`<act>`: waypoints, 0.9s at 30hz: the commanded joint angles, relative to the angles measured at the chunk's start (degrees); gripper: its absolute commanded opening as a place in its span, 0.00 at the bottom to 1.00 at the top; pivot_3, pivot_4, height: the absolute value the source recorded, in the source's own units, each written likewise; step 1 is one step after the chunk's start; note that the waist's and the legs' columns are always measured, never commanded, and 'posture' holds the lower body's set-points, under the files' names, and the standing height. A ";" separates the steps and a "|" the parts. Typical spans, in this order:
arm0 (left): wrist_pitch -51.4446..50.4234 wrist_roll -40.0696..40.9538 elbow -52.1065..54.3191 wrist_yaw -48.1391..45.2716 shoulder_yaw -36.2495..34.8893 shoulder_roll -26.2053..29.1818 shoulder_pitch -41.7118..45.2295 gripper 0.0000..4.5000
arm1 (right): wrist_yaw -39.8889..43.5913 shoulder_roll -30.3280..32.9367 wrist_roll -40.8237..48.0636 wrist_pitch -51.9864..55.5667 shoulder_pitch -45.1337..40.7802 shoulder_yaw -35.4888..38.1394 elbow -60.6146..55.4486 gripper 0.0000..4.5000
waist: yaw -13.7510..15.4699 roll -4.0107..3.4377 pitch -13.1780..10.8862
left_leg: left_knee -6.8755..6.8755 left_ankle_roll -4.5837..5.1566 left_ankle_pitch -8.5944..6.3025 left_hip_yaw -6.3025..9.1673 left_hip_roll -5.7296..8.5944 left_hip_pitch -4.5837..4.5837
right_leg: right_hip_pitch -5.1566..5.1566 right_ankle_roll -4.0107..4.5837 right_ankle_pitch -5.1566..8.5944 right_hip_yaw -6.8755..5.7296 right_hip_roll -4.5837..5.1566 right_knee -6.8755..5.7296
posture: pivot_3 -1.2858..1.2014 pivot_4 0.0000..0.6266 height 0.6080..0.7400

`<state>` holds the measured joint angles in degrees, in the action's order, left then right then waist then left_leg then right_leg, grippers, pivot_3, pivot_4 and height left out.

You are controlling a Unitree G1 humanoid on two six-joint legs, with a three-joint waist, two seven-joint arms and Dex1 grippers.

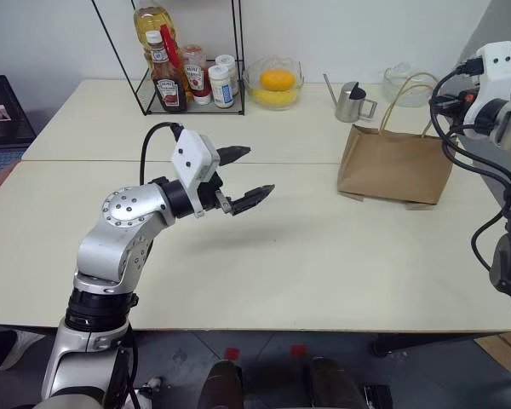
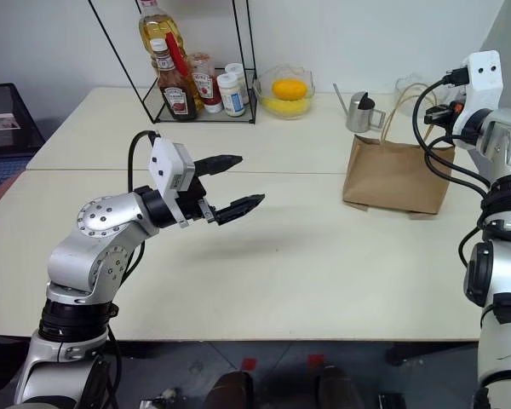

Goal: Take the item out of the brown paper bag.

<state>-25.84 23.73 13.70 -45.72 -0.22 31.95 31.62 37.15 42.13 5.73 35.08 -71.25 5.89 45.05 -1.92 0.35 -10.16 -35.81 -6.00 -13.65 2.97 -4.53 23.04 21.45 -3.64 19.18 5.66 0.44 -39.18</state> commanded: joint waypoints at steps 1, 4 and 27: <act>1.06 -0.25 1.27 0.07 -1.22 0.96 0.06 1.00 | 0.91 0.12 -0.10 -2.74 -1.74 -0.52 -4.96 0.00 | 0.00 -0.03 -0.02 | 0.00 0.00 0.00 0.00 0.00 0.00 | 0.00 0.00 0.00 -0.01 0.00 0.00 | 0.52 0.24 1.00; 0.97 -0.08 1.39 0.12 -1.83 1.54 -0.67 1.00 | 1.52 -0.35 -0.16 -3.36 -2.43 -1.45 -6.64 0.00 | -0.01 -0.10 -0.07 | 0.00 0.00 0.00 0.00 0.00 0.00 | 0.01 0.00 0.00 0.00 0.00 0.00 | 0.52 0.24 1.00; -0.14 2.29 3.09 -0.40 -9.53 8.53 -11.26 1.00 | 0.37 -9.60 1.08 3.80 -7.00 -4.32 -19.02 0.00 | -0.56 -0.18 -0.14 | -0.14 -0.01 0.01 -0.02 0.00 0.57 | 0.87 0.06 0.03 0.01 0.00 -0.70 | 0.52 0.24 1.00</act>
<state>-25.99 24.89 14.44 -45.76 -7.37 39.40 20.70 38.37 32.57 5.80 39.15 -75.07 0.48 29.89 -2.48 0.17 -10.30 -35.96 -6.01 -13.64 2.95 -4.53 23.61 22.32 -3.58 19.21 5.66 0.44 -39.89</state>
